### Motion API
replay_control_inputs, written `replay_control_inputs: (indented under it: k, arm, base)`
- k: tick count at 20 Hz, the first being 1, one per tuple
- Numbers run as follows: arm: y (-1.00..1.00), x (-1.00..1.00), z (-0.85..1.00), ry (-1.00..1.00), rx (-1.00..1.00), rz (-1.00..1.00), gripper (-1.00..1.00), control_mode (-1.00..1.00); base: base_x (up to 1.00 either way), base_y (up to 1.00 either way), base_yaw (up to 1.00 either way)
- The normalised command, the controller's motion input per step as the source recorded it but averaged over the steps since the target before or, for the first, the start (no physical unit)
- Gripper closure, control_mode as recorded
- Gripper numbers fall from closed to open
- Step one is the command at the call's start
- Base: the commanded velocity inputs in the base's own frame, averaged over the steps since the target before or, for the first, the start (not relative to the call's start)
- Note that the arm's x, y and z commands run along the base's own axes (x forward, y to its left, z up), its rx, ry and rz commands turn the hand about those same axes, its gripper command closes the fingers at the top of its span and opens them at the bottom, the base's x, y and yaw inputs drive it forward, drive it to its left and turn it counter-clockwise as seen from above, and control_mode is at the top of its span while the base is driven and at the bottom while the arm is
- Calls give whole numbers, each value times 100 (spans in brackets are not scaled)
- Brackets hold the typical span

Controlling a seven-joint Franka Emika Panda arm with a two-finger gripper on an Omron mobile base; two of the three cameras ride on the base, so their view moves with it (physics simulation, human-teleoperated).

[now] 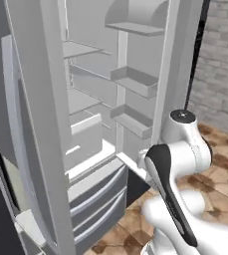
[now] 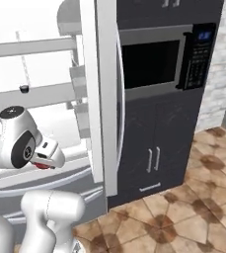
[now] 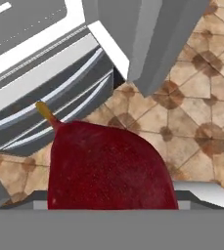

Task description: Pick the pear and banana from the fridge and place them on the plate next to the blender to make a fruit smoothie.

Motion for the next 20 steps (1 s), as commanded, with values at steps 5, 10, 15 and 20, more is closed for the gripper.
replay_control_inputs:
  k: [5, 10, 15, 20]
  arm:
    - [0, 0, 0, 0, 0, 0, 100, 100]
    - [0, 0, 0, 0, 0, 0, 100, 100]
    - [0, 0, 0, 0, 0, 0, 100, 100]
    - [0, 0, 0, 0, 0, 0, 100, 100]
  base:
    - [-51, 5, -73]
    - [-47, 3, -78]
    - [-36, -1, -79]
    - [-28, -1, -81]
